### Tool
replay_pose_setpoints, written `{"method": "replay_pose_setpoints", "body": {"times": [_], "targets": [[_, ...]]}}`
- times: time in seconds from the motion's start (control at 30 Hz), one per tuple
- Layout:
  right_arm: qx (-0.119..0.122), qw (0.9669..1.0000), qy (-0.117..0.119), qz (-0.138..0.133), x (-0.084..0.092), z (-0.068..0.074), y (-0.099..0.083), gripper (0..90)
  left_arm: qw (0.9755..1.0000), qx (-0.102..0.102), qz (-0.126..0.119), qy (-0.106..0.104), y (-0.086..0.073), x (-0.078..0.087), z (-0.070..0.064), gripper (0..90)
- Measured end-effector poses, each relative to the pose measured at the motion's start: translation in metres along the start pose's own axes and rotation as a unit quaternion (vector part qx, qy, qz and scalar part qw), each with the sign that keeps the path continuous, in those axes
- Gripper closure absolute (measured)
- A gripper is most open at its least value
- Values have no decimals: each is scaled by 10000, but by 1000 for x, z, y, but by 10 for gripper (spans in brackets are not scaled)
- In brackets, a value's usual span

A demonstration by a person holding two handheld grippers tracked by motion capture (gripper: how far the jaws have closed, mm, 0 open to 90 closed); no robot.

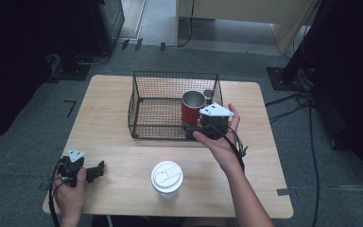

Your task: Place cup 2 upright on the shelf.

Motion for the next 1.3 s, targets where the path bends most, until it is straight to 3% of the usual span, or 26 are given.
{"method": "replay_pose_setpoints", "body": {"times": [0.7,1.0,1.3], "targets": [[-138,9987,426,-258,40,43,-27,0,10000,-7,6,-5,0,0,0,0],[-165,9977,533,-379,61,52,-41,0,10000,-2,0,-4,0,0,0,0],[-177,9972,641,-342,70,59,-64,0,10000,-4,-1,-4,0,0,0,0]]}}
Point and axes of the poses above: each handheld gripper's, and its own axes: x roughly backward along the jaws, y roughly out of its top, z roughly to its left, the point moved 4 cm from there along -x, roughly forward along the jaws, and after that the axes turned 13 degrees about y, right-handed, at the moved point
